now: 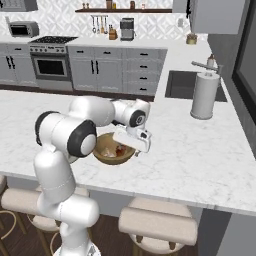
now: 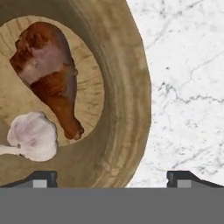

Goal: Pick the chicken drumstick and garlic from their plates and place them in the bowl. Then put the bowl in the fridge.

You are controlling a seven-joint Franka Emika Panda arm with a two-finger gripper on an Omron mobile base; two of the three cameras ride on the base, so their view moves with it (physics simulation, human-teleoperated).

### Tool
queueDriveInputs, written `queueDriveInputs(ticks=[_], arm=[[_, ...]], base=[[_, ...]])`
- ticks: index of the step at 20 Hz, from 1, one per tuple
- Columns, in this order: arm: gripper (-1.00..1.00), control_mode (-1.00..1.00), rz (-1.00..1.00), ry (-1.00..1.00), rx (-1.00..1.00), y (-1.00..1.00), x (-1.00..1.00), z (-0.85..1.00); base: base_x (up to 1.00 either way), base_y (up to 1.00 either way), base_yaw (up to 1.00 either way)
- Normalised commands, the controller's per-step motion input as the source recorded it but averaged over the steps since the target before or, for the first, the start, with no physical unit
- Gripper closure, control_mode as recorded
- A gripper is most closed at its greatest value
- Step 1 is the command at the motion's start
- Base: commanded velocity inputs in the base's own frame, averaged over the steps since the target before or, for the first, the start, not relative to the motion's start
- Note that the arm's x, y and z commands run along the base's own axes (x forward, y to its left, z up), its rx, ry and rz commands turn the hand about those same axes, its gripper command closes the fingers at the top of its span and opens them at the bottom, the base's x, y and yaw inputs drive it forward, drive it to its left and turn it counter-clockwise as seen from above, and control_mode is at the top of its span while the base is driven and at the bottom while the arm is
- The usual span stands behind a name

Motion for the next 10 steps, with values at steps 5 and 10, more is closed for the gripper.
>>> queueDriveInputs(ticks=[5,10], arm=[[-1.00,-1.00,0.00,0.00,0.01,0.00,0.47,-0.30],[-1.00,-1.00,0.00,0.00,0.00,-0.13,0.20,-0.45]], base=[[0.00,0.00,0.00],[0.00,0.00,0.00]])
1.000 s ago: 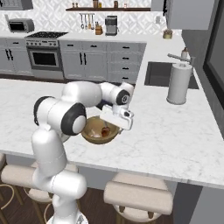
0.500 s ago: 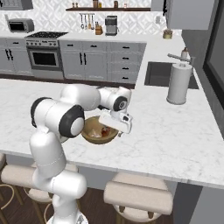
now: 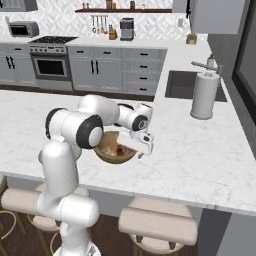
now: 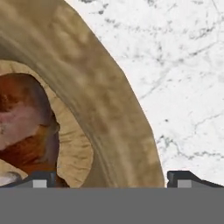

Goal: Pick the chicken drumstick and garlic from their plates and place them in the bowl. Then put the bowl in the fridge.

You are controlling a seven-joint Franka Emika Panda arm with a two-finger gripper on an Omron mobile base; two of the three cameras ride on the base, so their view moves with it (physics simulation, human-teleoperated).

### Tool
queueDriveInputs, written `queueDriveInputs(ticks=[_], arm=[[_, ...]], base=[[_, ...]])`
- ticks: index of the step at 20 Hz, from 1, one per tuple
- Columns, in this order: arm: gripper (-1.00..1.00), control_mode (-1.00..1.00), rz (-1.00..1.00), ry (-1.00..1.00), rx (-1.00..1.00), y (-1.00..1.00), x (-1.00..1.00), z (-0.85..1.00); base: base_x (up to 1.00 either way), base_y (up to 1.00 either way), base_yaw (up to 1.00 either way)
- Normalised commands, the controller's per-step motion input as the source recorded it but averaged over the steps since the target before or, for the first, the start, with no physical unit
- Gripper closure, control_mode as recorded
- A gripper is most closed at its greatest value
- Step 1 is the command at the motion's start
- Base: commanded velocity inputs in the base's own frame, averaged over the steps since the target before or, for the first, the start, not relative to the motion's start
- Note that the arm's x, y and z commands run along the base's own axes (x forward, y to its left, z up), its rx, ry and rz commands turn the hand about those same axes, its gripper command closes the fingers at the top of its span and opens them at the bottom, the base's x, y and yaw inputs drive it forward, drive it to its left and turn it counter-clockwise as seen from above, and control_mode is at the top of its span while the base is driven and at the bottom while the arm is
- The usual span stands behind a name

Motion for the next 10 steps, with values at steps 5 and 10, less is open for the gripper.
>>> queueDriveInputs(ticks=[5,10], arm=[[-1.00,-1.00,0.00,-0.01,0.02,0.00,0.00,-0.27],[1.00,-1.00,-0.01,-0.09,0.02,0.07,0.00,-0.02]], base=[[0.00,0.00,0.00],[0.00,0.00,0.00]])
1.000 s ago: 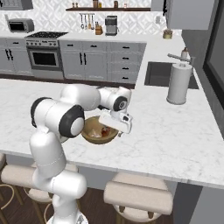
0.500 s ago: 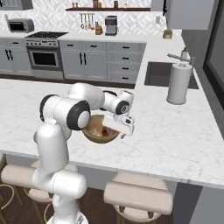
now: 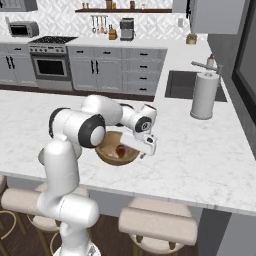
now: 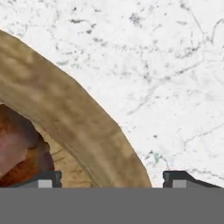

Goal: Pick the chicken drumstick and garlic from their plates and place them in the bowl. Then put the bowl in the fridge.

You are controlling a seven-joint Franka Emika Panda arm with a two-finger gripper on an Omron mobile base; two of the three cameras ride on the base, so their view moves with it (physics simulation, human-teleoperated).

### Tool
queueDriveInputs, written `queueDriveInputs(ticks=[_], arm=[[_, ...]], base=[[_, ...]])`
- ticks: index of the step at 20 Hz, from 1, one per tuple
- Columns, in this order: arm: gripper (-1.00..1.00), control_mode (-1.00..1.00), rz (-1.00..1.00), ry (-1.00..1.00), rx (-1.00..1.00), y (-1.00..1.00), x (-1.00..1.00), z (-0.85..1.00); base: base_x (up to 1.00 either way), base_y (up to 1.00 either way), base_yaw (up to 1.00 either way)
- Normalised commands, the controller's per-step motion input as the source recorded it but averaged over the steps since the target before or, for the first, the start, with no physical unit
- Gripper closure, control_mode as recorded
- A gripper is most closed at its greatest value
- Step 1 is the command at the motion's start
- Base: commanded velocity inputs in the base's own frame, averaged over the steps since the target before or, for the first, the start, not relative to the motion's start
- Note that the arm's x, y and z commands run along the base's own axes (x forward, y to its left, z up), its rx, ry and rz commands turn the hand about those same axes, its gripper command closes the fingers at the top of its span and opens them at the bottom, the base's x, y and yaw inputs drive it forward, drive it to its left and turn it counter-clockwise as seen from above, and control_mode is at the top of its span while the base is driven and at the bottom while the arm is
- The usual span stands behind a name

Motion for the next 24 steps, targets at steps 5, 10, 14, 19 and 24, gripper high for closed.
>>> queueDriveInputs(ticks=[5,10,14,19,24], arm=[[1.00,-1.00,-0.07,-0.18,0.00,0.27,-0.06,0.04],[1.00,-1.00,-0.22,-0.08,0.00,0.52,-0.26,0.12],[1.00,-1.00,-0.40,0.00,0.00,0.19,-0.20,0.67],[1.00,-1.00,-0.40,0.01,0.00,0.15,-0.47,0.99],[1.00,-1.00,-0.21,0.00,-0.01,0.22,-1.00,0.67]], base=[[0.00,0.00,0.00],[0.00,0.00,0.00],[0.00,0.00,0.00],[0.00,0.00,0.00],[0.00,0.00,0.00]])
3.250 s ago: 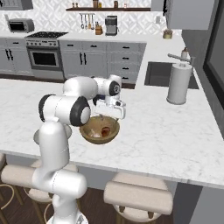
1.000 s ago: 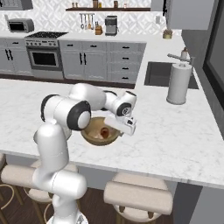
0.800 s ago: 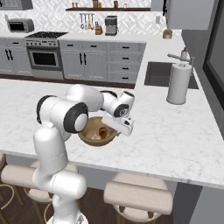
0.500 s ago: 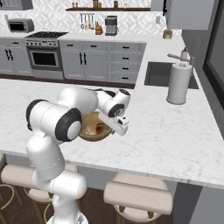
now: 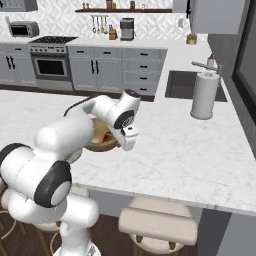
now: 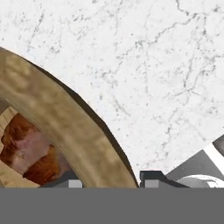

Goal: Pick the chicken drumstick and garlic from their plates and place them in the bowl. Then put the bowl in the fridge.

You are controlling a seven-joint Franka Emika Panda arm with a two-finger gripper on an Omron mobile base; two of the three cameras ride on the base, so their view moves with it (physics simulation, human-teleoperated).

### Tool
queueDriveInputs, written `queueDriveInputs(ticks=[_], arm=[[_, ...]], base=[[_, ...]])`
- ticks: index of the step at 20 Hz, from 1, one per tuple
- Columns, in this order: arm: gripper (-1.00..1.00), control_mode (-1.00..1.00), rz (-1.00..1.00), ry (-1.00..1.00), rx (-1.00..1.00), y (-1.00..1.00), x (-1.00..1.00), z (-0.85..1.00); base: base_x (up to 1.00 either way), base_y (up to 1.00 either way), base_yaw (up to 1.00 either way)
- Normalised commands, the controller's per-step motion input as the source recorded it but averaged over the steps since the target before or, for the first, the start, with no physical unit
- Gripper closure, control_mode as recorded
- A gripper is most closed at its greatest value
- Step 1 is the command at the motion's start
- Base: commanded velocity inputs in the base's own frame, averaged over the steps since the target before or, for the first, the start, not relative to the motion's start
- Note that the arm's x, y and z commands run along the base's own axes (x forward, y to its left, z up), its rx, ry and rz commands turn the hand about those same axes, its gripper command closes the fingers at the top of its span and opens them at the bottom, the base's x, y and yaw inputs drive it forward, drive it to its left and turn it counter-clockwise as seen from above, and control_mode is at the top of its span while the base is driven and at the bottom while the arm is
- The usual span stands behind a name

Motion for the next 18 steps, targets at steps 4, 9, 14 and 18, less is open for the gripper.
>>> queueDriveInputs(ticks=[4,9,14,18], arm=[[1.00,-1.00,-0.24,0.00,0.10,0.08,-1.00,0.70],[1.00,-1.00,-0.08,0.00,0.04,0.38,-1.00,0.98],[1.00,-1.00,-0.01,0.00,-0.01,0.49,-0.89,0.86],[1.00,-1.00,-0.05,0.04,-0.02,0.17,-0.81,0.11]], base=[[0.00,0.00,0.00],[0.00,0.00,0.00],[0.00,0.00,0.00],[0.00,0.00,0.00]])
